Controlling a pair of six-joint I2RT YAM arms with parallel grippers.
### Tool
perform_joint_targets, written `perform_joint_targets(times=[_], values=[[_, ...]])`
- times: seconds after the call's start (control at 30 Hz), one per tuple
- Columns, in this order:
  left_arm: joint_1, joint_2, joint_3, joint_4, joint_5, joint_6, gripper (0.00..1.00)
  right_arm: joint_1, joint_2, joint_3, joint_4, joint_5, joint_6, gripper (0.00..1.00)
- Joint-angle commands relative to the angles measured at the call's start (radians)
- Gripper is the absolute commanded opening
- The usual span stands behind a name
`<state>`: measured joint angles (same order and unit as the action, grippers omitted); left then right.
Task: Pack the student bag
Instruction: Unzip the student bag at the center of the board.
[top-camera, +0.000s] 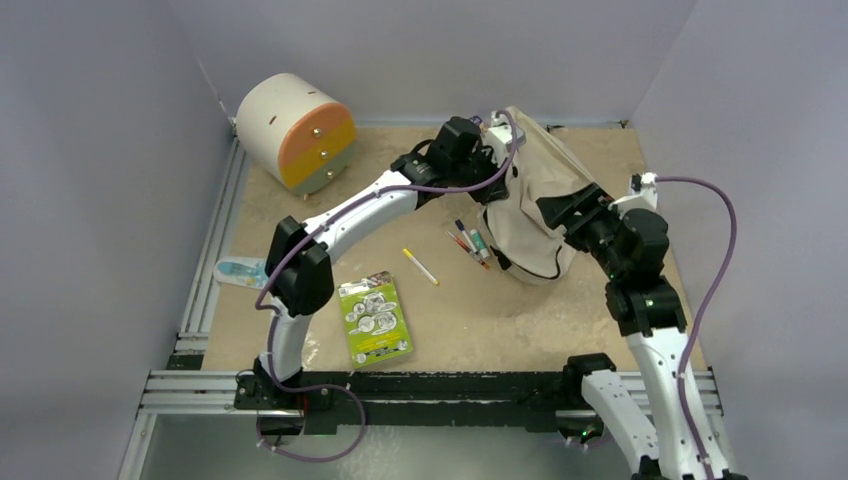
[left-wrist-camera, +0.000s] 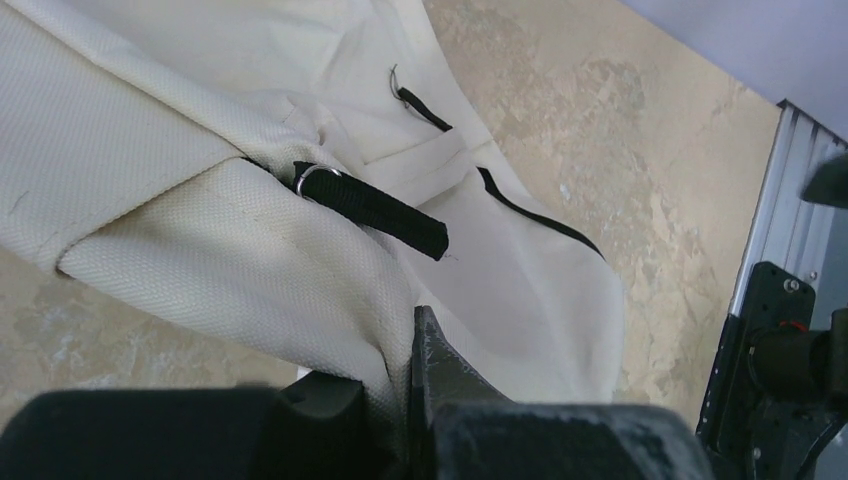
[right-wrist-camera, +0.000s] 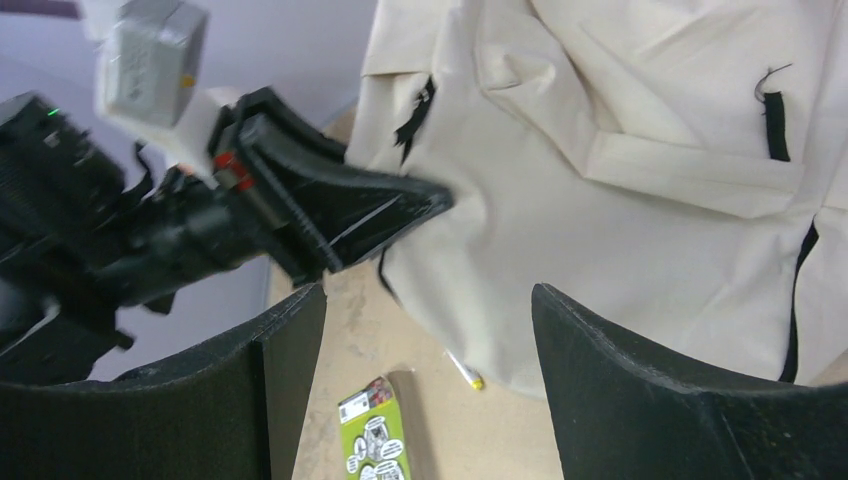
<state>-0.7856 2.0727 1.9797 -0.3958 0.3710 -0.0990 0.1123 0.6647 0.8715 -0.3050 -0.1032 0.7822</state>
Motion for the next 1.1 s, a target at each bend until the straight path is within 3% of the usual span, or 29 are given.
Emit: perform_joint_targets(times=[0.0, 0.23, 0.53, 1.07], values=[[0.003, -0.138, -0.073, 0.145, 0.049, 0.079, 0.0, 0.004, 0.082, 0.052, 0.083, 0.007, -0.028, 0.77], [-0.002, -0.179, -0.2, 0.219, 0.049, 0.068, 0.0, 0.003, 0.22, 0.075, 0.203, -0.154, 0.031, 0.7], [-0.012, -0.182, -0.244, 0.248, 0.044, 0.066, 0.0, 0.004, 0.381, 0.081, 0.3, -0.316, 0.056, 0.6], [-0.012, -0.196, -0.286, 0.27, 0.043, 0.072, 0.0, 0.004, 0.5, 0.107, 0.341, -0.317, 0.045, 0.47]])
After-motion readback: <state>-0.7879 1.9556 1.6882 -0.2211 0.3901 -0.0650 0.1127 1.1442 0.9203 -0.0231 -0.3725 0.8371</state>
